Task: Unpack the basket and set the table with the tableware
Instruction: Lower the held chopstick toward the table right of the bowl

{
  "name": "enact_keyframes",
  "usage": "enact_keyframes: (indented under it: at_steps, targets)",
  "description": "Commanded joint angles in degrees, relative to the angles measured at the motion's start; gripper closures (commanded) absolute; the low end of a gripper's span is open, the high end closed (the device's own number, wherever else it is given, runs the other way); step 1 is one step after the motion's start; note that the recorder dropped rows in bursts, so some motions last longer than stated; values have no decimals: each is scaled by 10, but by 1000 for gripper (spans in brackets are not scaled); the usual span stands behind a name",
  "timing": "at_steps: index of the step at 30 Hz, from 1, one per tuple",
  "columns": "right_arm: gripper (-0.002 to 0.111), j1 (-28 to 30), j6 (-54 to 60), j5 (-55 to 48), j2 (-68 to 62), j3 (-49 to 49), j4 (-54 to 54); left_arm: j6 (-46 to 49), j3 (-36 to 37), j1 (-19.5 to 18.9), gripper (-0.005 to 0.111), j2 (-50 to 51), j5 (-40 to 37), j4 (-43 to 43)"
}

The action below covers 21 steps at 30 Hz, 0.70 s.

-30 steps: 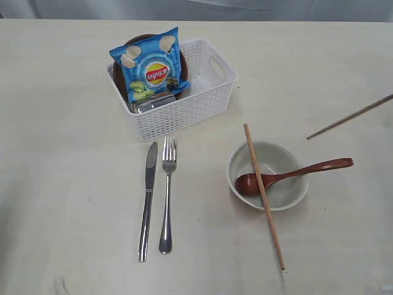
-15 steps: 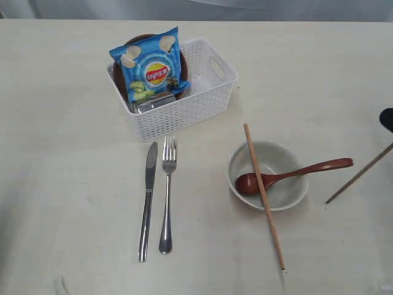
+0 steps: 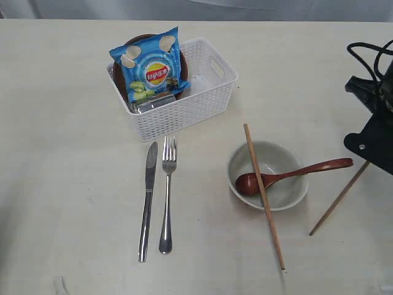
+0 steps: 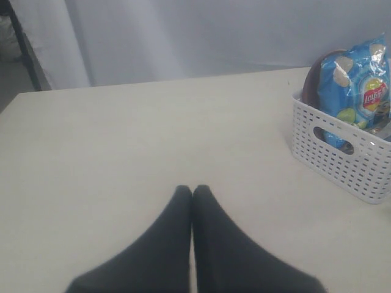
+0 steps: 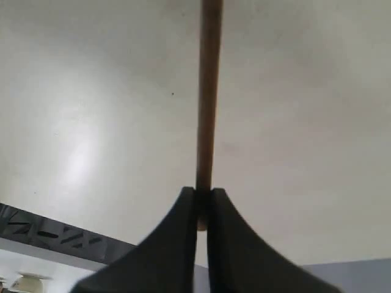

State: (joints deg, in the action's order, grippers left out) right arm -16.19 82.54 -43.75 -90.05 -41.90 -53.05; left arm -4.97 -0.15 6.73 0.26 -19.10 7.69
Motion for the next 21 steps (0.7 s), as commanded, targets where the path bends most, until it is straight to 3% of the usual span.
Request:
enact_keyframes:
  at_steps: [1,6,13,21]
  targets:
    - [109,-1,26,8,-28,0,1,1,1,-2,107,-3,4,0]
    - [109,-1,9,69,-57,0,24,1,1,-2,107,-3,4,0]
    - [109,0,3,66,-113,0,3,1,1,-2,107,-3,4,0]
    - [109,0,-170,76,-142,0,-105,1,1,-2,107,-3,4,0]
